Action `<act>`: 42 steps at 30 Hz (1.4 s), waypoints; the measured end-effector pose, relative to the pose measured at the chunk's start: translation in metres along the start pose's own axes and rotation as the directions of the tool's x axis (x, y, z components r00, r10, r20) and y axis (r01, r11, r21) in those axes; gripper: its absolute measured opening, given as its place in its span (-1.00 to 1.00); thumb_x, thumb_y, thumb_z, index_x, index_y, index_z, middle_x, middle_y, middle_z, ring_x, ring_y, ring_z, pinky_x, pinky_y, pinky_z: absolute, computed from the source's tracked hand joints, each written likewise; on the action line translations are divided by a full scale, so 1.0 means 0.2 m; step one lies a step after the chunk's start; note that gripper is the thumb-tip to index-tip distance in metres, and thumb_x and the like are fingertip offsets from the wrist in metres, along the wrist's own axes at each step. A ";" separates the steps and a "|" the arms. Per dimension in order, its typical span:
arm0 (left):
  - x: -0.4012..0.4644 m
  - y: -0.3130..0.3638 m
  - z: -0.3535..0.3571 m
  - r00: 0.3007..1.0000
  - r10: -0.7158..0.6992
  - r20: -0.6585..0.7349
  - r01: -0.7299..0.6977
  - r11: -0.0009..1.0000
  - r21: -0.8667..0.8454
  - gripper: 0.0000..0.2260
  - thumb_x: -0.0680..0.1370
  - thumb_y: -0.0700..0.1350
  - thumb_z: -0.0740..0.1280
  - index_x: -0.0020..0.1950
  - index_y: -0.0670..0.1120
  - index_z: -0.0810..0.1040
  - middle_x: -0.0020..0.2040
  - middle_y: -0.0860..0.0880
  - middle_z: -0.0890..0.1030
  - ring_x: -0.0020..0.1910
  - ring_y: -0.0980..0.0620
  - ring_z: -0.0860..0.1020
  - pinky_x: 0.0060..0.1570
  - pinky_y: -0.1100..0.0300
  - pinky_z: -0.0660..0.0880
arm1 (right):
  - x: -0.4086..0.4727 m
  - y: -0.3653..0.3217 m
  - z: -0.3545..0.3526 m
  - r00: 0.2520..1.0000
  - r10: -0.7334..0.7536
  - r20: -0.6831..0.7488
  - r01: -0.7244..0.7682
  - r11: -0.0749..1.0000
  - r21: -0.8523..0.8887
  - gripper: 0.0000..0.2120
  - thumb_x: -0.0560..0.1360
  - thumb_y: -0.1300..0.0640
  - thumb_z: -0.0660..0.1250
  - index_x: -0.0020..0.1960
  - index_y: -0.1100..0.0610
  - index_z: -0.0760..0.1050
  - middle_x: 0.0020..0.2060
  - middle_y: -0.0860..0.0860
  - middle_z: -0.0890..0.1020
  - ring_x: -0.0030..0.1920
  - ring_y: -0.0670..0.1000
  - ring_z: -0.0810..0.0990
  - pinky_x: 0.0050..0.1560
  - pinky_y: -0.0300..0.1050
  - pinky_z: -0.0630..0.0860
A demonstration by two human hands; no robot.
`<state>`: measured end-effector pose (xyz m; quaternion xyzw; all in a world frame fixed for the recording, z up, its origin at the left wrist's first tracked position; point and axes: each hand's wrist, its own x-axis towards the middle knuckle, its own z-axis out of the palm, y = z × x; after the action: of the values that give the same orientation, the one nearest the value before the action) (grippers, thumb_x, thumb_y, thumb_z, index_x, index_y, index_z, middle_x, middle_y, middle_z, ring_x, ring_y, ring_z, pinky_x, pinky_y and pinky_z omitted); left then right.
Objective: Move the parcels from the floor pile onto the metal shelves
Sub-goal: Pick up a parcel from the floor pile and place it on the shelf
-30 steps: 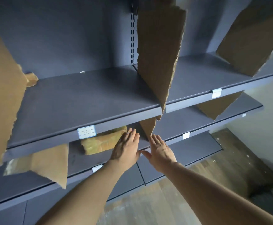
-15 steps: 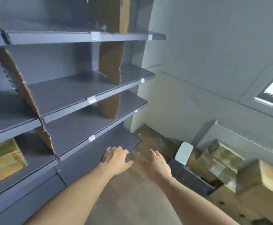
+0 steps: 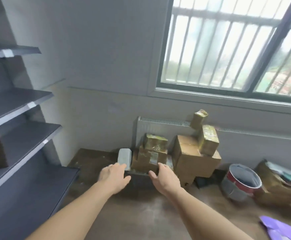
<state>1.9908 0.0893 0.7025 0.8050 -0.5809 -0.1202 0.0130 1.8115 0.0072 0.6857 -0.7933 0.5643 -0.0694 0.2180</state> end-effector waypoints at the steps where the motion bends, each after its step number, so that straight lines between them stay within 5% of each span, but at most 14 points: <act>1: 0.04 0.06 0.00 1.000 0.020 0.006 -0.020 1.000 0.013 -0.55 0.61 0.16 0.14 0.46 0.04 0.33 0.36 -0.01 0.46 0.34 -0.05 0.43 0.29 0.09 0.38 | 0.01 0.05 -0.03 1.000 0.020 -0.007 -0.020 1.000 0.007 -0.44 0.60 -0.17 0.13 0.50 0.10 0.25 0.41 0.04 0.40 0.41 0.08 0.37 0.33 -0.02 0.36; 8: 0.39 0.30 0.04 0.993 0.113 -0.026 -0.113 0.994 0.006 -0.47 0.60 0.16 0.17 0.54 0.01 0.24 0.44 -0.03 0.40 0.47 -0.07 0.29 0.40 0.05 0.30 | 0.25 0.27 -0.14 0.998 0.061 -0.028 -0.062 0.998 -0.013 -0.52 0.62 -0.02 0.14 0.48 0.13 0.25 0.41 0.05 0.39 0.40 0.08 0.37 0.33 -0.03 0.36; 20: 1.34 0.34 -0.02 0.990 0.116 0.084 -0.121 0.991 0.053 -0.25 0.55 0.32 0.11 0.62 -0.05 0.01 0.60 -0.14 0.10 0.57 -0.18 0.02 0.51 -0.08 0.04 | 1.18 0.32 -0.18 0.999 0.044 0.021 -0.041 0.989 -0.142 -0.37 0.62 -0.13 0.09 0.59 0.12 0.05 0.57 0.09 0.12 0.56 0.10 0.06 0.53 0.04 0.06; 42: 2.86 0.46 0.16 0.961 0.085 0.264 -0.100 0.994 0.042 -0.36 0.62 0.18 0.13 0.62 -0.02 0.02 0.60 -0.08 0.10 0.57 -0.12 0.07 0.52 -0.02 0.08 | 2.74 0.77 -0.08 0.978 0.113 0.173 -0.110 0.994 -0.028 -0.40 0.63 -0.10 0.13 0.59 0.07 0.07 0.58 0.06 0.11 0.57 0.08 0.04 0.55 0.01 0.07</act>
<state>2.0670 -0.4728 0.5838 0.7540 -0.6176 -0.2087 -0.0805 1.8662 -0.5451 0.5604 -0.7654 0.5872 0.0179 0.2627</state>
